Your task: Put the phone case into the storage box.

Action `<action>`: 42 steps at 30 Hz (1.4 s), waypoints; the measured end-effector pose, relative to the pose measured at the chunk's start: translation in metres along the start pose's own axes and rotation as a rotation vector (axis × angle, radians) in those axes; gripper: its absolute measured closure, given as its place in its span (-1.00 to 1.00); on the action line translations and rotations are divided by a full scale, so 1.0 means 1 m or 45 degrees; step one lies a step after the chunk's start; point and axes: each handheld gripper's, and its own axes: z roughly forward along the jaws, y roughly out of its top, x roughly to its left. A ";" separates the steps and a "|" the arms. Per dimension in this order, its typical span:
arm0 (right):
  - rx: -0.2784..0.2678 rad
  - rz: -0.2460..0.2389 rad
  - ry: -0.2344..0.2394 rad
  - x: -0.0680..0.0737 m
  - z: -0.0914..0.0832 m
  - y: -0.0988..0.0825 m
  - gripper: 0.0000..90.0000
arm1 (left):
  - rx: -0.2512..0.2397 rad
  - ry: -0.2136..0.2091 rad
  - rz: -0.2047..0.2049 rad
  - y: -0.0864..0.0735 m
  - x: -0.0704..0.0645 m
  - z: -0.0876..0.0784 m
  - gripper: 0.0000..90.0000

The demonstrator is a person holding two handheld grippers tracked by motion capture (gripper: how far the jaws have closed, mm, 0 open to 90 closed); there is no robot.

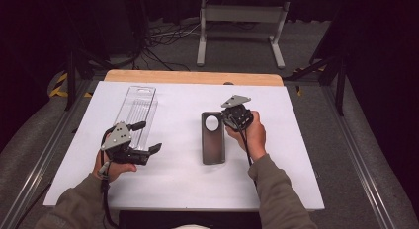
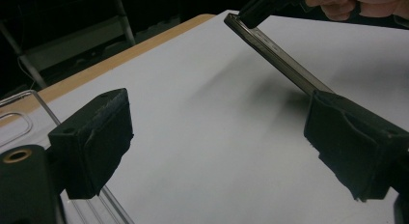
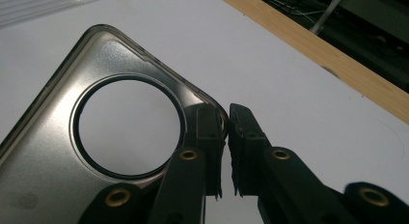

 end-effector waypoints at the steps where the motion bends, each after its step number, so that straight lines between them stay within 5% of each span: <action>1: -0.009 0.000 -0.002 0.002 0.001 0.002 0.87 | 0.003 -0.001 -0.006 0.001 0.001 0.002 -0.76; 11: -0.083 -0.018 -0.031 0.020 0.006 0.018 0.87 | 0.039 -0.022 -0.043 0.016 0.013 0.026 -0.74; 22: -0.140 -0.124 -0.085 0.050 0.016 0.036 0.86 | 0.014 -0.076 -0.178 0.034 0.025 0.048 -0.60; 33: -0.282 -0.160 -0.137 0.067 0.005 0.040 0.86 | 0.065 -0.029 -0.177 0.051 0.023 0.054 -0.34; 42: -0.365 -0.209 -0.194 0.077 -0.002 0.039 0.86 | 0.050 -0.008 -0.127 0.054 0.024 0.053 0.23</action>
